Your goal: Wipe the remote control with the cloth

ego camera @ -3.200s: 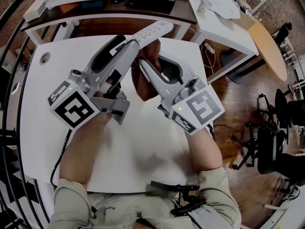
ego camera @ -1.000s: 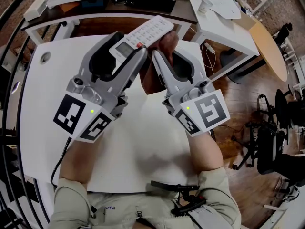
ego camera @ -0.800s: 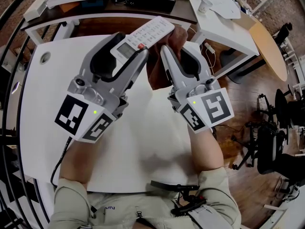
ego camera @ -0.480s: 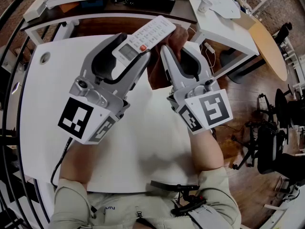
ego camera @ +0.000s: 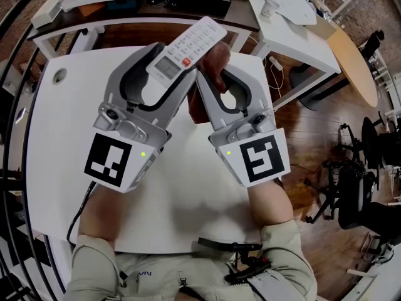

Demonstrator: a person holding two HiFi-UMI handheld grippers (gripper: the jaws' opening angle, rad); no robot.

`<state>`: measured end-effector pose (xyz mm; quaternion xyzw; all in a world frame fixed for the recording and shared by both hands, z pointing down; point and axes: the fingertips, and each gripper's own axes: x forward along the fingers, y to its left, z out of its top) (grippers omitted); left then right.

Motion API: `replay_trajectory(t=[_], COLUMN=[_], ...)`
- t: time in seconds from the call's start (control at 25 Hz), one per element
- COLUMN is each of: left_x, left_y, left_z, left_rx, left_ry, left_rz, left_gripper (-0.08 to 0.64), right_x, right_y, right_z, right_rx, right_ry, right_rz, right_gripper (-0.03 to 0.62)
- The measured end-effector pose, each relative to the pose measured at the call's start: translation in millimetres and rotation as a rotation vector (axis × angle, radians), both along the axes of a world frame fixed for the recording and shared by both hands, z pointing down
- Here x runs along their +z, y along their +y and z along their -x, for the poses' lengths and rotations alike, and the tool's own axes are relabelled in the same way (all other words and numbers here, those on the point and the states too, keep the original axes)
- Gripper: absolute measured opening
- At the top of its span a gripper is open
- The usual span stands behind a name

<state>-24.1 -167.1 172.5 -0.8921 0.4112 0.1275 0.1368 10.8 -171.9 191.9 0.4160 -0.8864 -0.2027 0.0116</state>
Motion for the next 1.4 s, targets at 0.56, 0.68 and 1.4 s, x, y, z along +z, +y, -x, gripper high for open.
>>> replay_trajectory(t=[0.56, 0.68, 1.4], left_x=[5.8, 7.0, 44.1], left_y=[-6.5, -7.4, -36.7], left_z=[6.7, 8.3, 13.3], left_rx=[-0.038, -0.039, -0.136], left_ry=[-0.027, -0.017, -0.078], left_rz=[-0.024, -0.019, 0.069], left_gripper=[0.242, 0.242, 0.242], right_x=[20.9, 21.6, 59.8], right_y=[13.3, 8.9, -44.6], right_z=[27.9, 24.2, -16.8], right_rx=[-0.064, -0.058, 0.084], right_ry=[0.115, 0.108, 0.118], right_rz=[-0.005, 0.002, 0.113], right_gripper=[0.076, 0.077, 0.076])
